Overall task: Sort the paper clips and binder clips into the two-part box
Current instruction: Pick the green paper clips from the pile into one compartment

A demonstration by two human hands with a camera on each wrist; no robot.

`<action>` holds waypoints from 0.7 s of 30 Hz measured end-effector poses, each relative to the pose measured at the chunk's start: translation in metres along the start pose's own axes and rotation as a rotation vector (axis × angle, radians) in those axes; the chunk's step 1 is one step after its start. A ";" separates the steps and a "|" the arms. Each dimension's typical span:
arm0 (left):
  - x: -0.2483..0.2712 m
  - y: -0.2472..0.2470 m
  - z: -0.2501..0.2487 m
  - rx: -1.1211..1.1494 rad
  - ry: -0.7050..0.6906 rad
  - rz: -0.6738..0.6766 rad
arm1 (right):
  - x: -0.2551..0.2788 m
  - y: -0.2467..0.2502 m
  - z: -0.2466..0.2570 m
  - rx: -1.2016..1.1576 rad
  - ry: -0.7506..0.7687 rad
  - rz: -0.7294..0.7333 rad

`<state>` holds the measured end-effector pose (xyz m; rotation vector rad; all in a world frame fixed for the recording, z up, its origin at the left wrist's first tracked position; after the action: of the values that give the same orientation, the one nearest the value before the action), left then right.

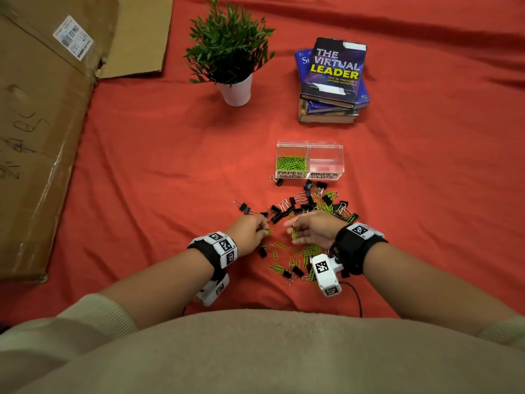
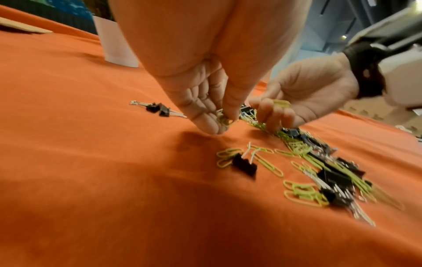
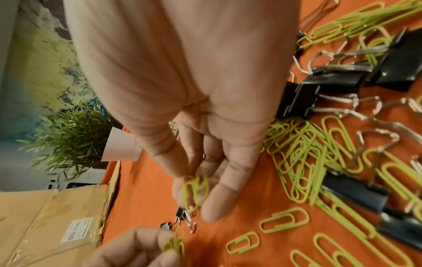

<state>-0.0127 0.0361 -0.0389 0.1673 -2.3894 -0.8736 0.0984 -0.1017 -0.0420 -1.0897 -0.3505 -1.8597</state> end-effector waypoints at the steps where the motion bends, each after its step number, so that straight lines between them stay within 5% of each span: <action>1: -0.001 0.002 0.002 0.045 0.008 -0.007 | -0.002 -0.003 -0.001 0.028 -0.009 -0.027; 5: -0.004 0.009 0.006 0.171 0.010 -0.037 | -0.010 -0.016 0.000 0.633 0.100 -0.219; 10: -0.008 0.009 0.010 0.227 0.027 0.007 | -0.009 -0.051 -0.004 1.446 0.279 -0.218; 16: -0.008 0.007 0.010 0.314 0.134 0.018 | -0.011 -0.062 -0.014 1.539 0.304 -0.244; 21: -0.003 0.000 0.013 0.030 0.059 0.064 | -0.007 -0.064 -0.014 1.545 0.267 -0.204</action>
<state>-0.0171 0.0444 -0.0482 0.1263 -2.3408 -0.7925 0.0398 -0.0719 -0.0433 0.2626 -1.4269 -1.2351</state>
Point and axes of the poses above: each hand's wrist, its own x-axis away from the middle knuckle, its own y-axis out of the back of the hand, z = x × y, the point moved 4 cm from there along -x, towards the middle knuckle, and after that the axes turned 4 degrees about x, right-handed, at the moved point
